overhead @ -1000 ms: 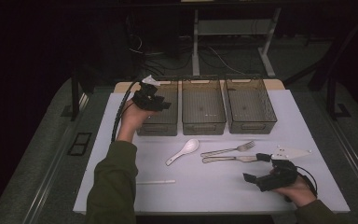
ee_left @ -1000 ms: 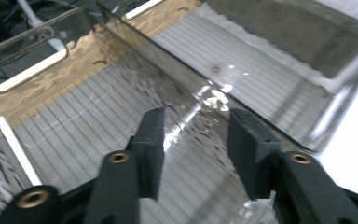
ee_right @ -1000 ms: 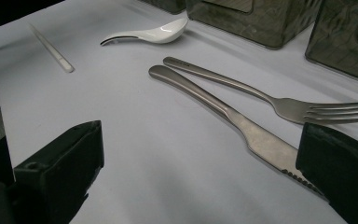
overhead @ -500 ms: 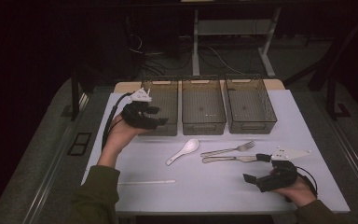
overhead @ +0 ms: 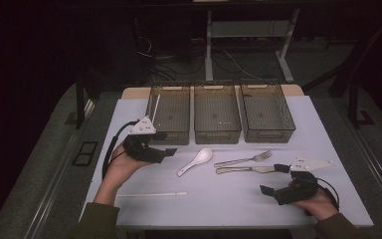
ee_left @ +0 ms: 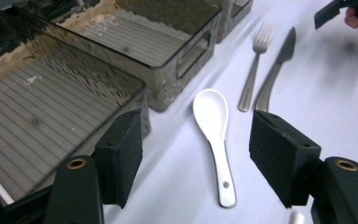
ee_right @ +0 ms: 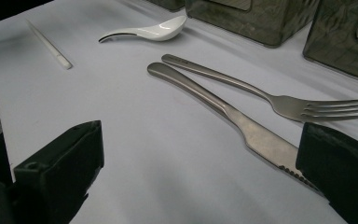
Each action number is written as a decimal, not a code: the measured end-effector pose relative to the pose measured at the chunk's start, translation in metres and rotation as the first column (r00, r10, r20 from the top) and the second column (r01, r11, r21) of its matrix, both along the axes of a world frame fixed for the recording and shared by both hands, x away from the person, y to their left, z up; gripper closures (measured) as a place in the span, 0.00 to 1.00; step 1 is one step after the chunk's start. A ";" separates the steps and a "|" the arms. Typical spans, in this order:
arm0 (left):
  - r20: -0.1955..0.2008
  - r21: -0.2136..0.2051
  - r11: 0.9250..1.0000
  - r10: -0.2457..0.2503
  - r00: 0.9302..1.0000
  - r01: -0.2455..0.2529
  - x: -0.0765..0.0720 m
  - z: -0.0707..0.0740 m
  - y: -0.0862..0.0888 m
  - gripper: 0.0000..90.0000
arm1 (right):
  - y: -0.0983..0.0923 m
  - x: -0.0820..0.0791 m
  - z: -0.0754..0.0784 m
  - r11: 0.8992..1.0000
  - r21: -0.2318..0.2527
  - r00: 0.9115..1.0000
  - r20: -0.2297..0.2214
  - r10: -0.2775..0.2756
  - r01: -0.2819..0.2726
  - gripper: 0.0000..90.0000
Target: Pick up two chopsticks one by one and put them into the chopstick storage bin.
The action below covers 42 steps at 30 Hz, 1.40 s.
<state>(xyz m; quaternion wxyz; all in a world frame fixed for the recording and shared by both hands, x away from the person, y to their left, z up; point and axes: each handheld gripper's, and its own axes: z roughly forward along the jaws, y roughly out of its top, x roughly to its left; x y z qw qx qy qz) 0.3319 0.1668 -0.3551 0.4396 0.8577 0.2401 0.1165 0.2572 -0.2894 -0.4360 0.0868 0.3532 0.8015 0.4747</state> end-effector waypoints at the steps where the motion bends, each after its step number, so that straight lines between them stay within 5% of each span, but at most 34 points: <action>1: 0.000 0.000 1.000 -0.004 1.000 0.004 -0.003 -0.002 0.001 0.36 | 0.000 0.000 0.000 1.000 0.000 1.000 0.000 -0.001 0.001 0.01; 8: -0.007 0.002 1.000 -0.029 1.000 0.029 -0.024 -0.019 0.009 0.34 | -0.001 0.000 0.000 1.000 0.001 1.000 0.001 -0.002 0.002 0.01; 12: -0.027 0.036 0.998 -0.059 0.998 0.060 -0.037 -0.033 0.014 0.35 | 0.000 0.000 0.000 1.000 -0.001 1.000 -0.001 0.000 0.000 0.01; 21: -0.088 0.051 0.991 -0.116 0.989 0.121 -0.055 -0.055 0.024 0.55 | 0.000 0.000 0.000 1.000 -0.001 1.000 -0.001 -0.001 0.001 0.01; 29: -0.109 0.063 0.983 -0.168 0.980 0.175 -0.063 -0.067 0.030 0.73 | 0.000 0.000 0.000 1.000 -0.002 1.000 0.000 -0.002 0.002 0.01; 42: -0.157 0.104 0.972 -0.193 0.969 0.210 -0.061 -0.083 0.036 0.85 | 0.000 -0.001 0.000 1.000 -0.001 1.000 -0.002 -0.001 0.001 0.01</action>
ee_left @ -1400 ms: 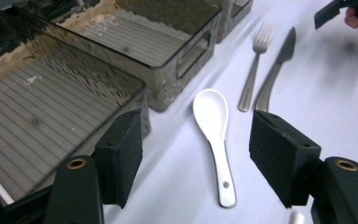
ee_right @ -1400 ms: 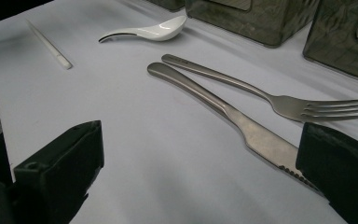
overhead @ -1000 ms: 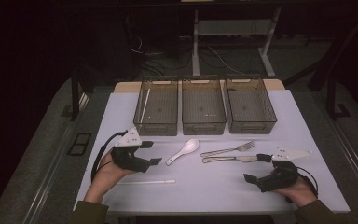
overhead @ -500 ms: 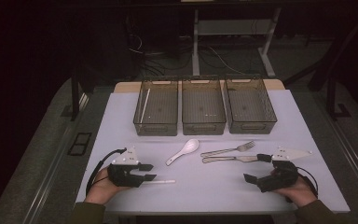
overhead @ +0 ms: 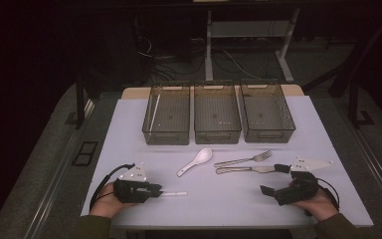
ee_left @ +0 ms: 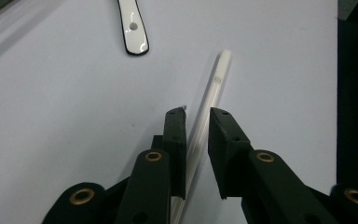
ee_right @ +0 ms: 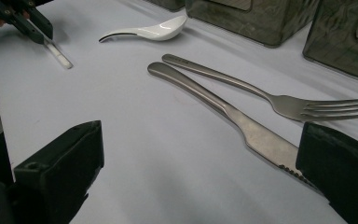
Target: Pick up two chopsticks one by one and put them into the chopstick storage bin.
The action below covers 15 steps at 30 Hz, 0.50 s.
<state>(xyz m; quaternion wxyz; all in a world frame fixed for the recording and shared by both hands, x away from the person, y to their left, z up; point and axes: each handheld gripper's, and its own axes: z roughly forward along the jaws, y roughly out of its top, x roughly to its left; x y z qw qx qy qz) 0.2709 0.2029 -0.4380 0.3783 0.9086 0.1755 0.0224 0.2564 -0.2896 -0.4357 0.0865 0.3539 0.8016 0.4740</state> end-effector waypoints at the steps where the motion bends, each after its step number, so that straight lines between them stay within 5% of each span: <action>1: -0.005 0.007 1.000 -0.002 1.000 0.002 0.000 -0.001 0.000 0.85 | 0.000 0.000 0.000 1.000 0.000 1.000 0.000 0.000 0.000 0.01; 15: -0.060 0.008 1.000 0.018 0.998 -0.017 0.004 -0.005 -0.003 0.89 | 0.000 0.000 0.000 1.000 0.000 1.000 0.000 0.002 -0.002 0.01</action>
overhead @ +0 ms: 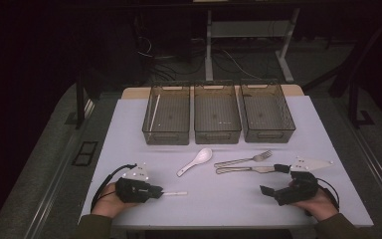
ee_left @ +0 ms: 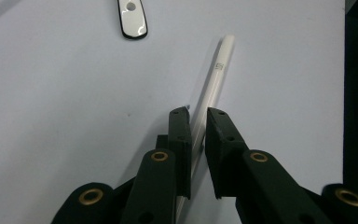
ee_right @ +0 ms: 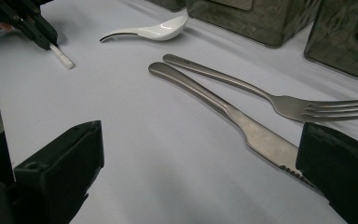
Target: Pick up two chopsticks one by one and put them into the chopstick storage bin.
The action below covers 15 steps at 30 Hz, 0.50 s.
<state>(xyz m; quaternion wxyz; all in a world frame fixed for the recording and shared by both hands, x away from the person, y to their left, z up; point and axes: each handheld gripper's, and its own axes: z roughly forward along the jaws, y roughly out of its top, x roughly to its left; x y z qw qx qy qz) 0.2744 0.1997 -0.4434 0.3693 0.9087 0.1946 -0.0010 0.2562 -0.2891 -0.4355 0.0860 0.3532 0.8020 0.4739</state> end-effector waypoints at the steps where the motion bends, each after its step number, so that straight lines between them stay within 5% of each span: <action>1: -0.002 0.002 1.000 -0.005 1.000 0.005 0.000 0.000 -0.002 0.89 | 0.000 0.000 0.000 1.000 0.000 1.000 -0.001 0.000 0.000 0.01; 8: -0.019 0.003 0.999 -0.034 0.999 0.034 -0.004 0.001 -0.014 0.91 | 0.000 0.000 0.000 1.000 0.001 1.000 0.000 0.001 -0.001 0.01; 15: 0.020 0.028 0.998 -0.063 0.998 0.063 -0.007 0.001 -0.018 0.91 | 0.000 0.000 0.000 1.000 0.001 1.000 0.001 0.001 -0.001 0.01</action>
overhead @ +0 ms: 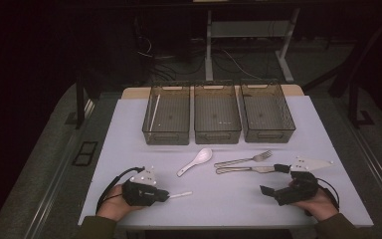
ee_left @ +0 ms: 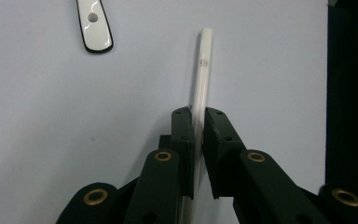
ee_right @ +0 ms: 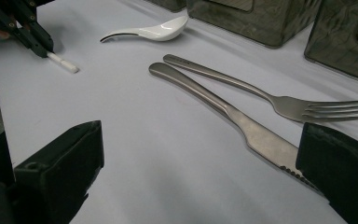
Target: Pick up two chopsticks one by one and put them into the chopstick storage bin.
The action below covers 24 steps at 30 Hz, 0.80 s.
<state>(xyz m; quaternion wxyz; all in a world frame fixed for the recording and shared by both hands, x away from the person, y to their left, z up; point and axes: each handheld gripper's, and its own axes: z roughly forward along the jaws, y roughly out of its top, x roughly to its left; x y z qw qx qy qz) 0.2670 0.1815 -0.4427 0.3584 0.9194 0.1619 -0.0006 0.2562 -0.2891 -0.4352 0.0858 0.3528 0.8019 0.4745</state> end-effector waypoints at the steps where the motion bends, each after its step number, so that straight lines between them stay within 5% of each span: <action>1: 0.004 0.001 1.000 -0.007 1.000 0.007 0.000 0.000 0.000 0.91 | 0.000 0.000 0.000 1.000 0.000 1.000 0.000 0.000 0.000 0.01; 10: -0.017 -0.001 1.000 -0.014 1.000 0.014 0.002 0.001 -0.001 0.93 | -0.001 0.000 0.001 1.000 0.003 1.000 0.004 0.005 -0.005 0.01; 24: -0.029 -0.063 0.991 0.121 0.992 -0.122 0.008 0.018 -0.005 0.93 | 0.000 0.000 0.000 1.000 0.002 1.000 0.004 0.000 0.000 0.01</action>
